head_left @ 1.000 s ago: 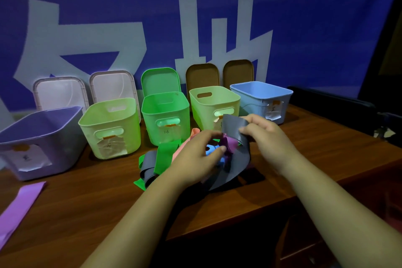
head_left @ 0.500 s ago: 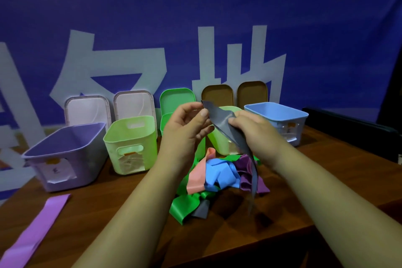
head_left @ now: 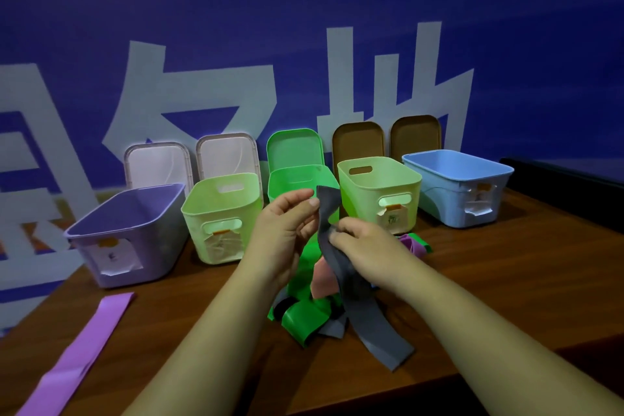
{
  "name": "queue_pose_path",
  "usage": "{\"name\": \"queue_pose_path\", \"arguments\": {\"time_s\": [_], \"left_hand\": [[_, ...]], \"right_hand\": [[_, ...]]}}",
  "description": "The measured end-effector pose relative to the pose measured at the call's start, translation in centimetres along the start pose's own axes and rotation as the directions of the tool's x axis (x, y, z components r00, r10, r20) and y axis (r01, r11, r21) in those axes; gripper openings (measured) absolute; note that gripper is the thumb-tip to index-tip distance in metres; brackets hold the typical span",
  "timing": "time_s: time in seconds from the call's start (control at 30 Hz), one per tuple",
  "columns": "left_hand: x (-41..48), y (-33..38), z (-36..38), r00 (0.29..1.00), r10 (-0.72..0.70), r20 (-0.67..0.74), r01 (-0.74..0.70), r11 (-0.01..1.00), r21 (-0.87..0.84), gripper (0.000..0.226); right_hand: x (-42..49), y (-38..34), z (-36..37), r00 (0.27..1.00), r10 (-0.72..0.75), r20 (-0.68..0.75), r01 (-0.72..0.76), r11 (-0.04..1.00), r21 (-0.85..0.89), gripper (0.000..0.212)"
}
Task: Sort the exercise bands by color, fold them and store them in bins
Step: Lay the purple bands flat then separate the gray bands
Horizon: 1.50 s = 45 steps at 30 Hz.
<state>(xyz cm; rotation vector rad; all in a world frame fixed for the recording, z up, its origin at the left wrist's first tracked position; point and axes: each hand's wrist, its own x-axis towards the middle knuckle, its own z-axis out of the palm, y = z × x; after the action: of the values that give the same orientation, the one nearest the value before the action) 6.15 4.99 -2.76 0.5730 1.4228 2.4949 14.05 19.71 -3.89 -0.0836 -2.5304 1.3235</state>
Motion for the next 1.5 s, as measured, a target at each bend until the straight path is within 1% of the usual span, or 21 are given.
{"name": "queue_pose_path", "arguments": {"time_s": [0.07, 0.13, 0.23, 0.27, 0.3, 0.33, 0.37, 0.4, 0.47, 0.53, 0.63, 0.73, 0.87, 1.03, 1.2, 1.33, 1.43, 1.5], "left_hand": [[0.4, -0.5, -0.5, 1.000, -0.014, -0.009, 0.014, 1.000, 0.027, 0.021], [0.7, -1.1, -1.2, 1.000, -0.022, 0.004, 0.022, 0.996, 0.083, 0.027], [1.0, -2.0, -2.6, 0.998, -0.023, 0.059, 0.004, 0.956, 0.294, 0.040], [1.0, -2.1, -3.0, 0.997, -0.039, 0.060, 0.016, 0.942, 0.335, 0.042], [1.0, -2.3, -3.3, 0.997, -0.057, 0.045, 0.038, 0.938, 0.344, 0.042], [1.1, -2.3, -3.5, 0.997, -0.067, 0.032, 0.052, 0.939, 0.339, 0.036], [1.0, -2.3, -3.6, 0.997, -0.073, 0.038, 0.056, 0.942, 0.329, 0.030], [1.0, -2.2, -3.7, 0.995, -0.079, 0.059, 0.056, 0.945, 0.322, 0.027], [0.9, -2.0, -4.0, 0.991, -0.085, 0.100, 0.045, 0.936, 0.349, 0.034], [0.7, -2.0, -4.4, 0.991, -0.084, 0.106, 0.035, 0.916, 0.400, 0.034], [0.5, -2.3, -4.8, 0.986, -0.106, 0.130, 0.039, 0.900, 0.435, 0.033], [0.9, -2.3, -5.2, 0.980, -0.122, 0.155, 0.054, 0.923, 0.382, 0.032], [0.9, -1.9, -5.7, 0.958, -0.149, 0.243, 0.075, 0.954, 0.291, 0.049], [0.8, -2.0, -6.0, 0.944, -0.150, 0.294, 0.082, 0.970, 0.230, 0.049], [0.9, -1.8, -6.2, 0.953, -0.155, 0.261, 0.082, 0.960, 0.268, 0.049], [0.9, -1.8, -6.2, 0.967, -0.152, 0.206, 0.101, 0.966, 0.239, 0.050], [1.0, -2.0, -6.4, 0.974, -0.142, 0.174, 0.102, 0.969, 0.224, 0.043], [1.0, -2.0, -6.4, 0.975, -0.138, 0.173, 0.100, 0.972, 0.213, 0.039]], "right_hand": [[0.6, 0.7, 0.3, 1.000, -0.007, -0.013, 0.007, 1.000, -0.002, 0.016], [1.0, 1.1, 0.5, 0.999, -0.008, -0.031, 0.009, 1.000, 0.026, 0.018], [1.5, 1.6, 0.7, 0.998, -0.007, -0.064, 0.014, 0.995, 0.095, 0.019], [1.8, 1.7, 0.7, 0.998, -0.005, -0.067, 0.013, 0.994, 0.112, 0.019], [2.0, 1.9, 0.8, 0.998, -0.007, -0.070, 0.015, 0.993, 0.117, 0.019], [2.2, 2.1, 0.8, 0.997, -0.014, -0.076, 0.023, 0.993, 0.117, 0.019], [2.4, 2.3, 0.9, 0.996, -0.023, -0.081, 0.032, 0.993, 0.116, 0.020], [2.6, 2.6, 1.1, 0.996, -0.034, -0.085, 0.043, 0.992, 0.117, 0.020], [2.8, 3.2, 1.4, 0.995, -0.042, -0.093, 0.054, 0.991, 0.125, 0.017], [3.0, 3.9, 2.0, 0.995, -0.031, -0.092, 0.046, 0.985, 0.164, 0.016], [3.1, 5.0, 2.7, 0.995, -0.035, -0.091, 0.052, 0.982, 0.184, 0.023], [3.0, 5.6, 3.1, 0.996, -0.047, -0.072, 0.059, 0.983, 0.174, 0.018], [2.6, 5.7, 2.9, 0.996, -0.071, -0.045, 0.076, 0.989, 0.130, 0.024], [2.0, 5.5, 2.8, 0.996, -0.078, -0.032, 0.082, 0.989, 0.125, 0.028], [1.7, 5.6, 2.8, 0.993, -0.115, -0.014, 0.116, 0.981, 0.156, 0.027], [1.6, 5.7, 2.8, 0.989, -0.134, -0.067, 0.144, 0.973, 0.179, 0.024], [1.7, 5.9, 2.7, 0.981, -0.155, -0.115, 0.172, 0.971, 0.165, 0.015], [1.8, 6.0, 2.6, 0.981, -0.157, -0.114, 0.176, 0.966, 0.187, 0.011]]}}
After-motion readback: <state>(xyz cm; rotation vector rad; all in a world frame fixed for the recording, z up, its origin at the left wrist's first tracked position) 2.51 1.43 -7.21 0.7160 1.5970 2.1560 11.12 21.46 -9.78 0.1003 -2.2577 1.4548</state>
